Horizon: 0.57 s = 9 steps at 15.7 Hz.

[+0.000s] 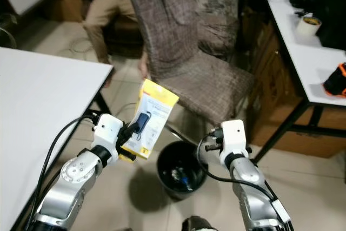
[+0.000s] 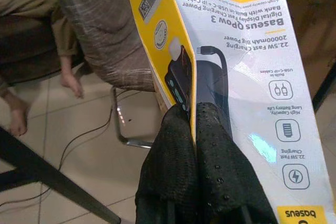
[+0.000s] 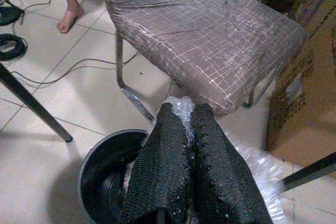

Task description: Picking trash to rubbish bin

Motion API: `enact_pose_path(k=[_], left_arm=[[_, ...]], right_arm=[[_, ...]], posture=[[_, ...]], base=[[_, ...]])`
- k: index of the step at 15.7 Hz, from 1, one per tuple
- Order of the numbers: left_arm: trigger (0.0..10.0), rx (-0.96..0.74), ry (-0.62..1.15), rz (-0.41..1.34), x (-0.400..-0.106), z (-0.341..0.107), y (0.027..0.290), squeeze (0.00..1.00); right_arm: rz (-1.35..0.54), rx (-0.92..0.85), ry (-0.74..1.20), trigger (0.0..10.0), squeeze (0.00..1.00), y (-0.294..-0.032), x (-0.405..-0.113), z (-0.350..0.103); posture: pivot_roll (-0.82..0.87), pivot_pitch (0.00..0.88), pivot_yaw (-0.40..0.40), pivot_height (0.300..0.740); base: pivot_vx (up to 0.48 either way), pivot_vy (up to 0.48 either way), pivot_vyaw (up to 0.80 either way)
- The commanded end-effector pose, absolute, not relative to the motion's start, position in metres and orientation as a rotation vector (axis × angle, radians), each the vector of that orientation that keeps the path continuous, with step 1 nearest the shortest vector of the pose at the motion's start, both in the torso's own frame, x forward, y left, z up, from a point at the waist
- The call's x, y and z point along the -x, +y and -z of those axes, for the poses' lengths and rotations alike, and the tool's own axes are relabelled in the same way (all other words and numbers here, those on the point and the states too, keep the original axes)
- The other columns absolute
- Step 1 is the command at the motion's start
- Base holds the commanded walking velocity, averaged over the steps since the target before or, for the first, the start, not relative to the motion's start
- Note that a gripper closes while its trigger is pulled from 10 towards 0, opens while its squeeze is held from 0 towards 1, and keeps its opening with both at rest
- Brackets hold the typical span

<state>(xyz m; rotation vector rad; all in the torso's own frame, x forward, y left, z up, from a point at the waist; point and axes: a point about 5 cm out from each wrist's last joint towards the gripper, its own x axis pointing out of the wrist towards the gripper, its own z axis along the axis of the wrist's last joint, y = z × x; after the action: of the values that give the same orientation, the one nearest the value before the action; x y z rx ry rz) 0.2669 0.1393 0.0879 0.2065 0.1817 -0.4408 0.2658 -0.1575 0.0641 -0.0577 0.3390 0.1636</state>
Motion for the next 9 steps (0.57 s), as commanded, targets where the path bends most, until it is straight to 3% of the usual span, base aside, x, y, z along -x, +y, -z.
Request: enact_pose_path(k=[1, 5, 9], left_arm=[[10.0, -0.247, 0.184, 0.453, -0.263, -0.087, 0.143, 0.0], [10.0, -0.267, 0.2, 0.541, -0.249, -0.093, 0.147, 0.0], [10.0, -0.303, 0.221, 0.541, -0.242, -0.094, 0.158, 0.0]], right_arm=[[-0.189, 0.058, 0.343, 10.0, 0.0, -0.153, -0.266, -0.06], [-0.193, 0.096, 0.409, 10.0, 0.0, -0.155, -0.277, -0.029], [-0.216, 0.13, 0.403, 10.0, 0.0, -0.15, -0.293, -0.028]], posture=[[-0.1, 0.168, -0.005, 0.74], [-0.03, 0.215, 0.024, 0.74], [-0.02, 0.241, 0.025, 0.74]], base=[[0.0, 0.0, 0.0], [0.0, 0.0, 0.0], [0.0, 0.0, 0.0]])
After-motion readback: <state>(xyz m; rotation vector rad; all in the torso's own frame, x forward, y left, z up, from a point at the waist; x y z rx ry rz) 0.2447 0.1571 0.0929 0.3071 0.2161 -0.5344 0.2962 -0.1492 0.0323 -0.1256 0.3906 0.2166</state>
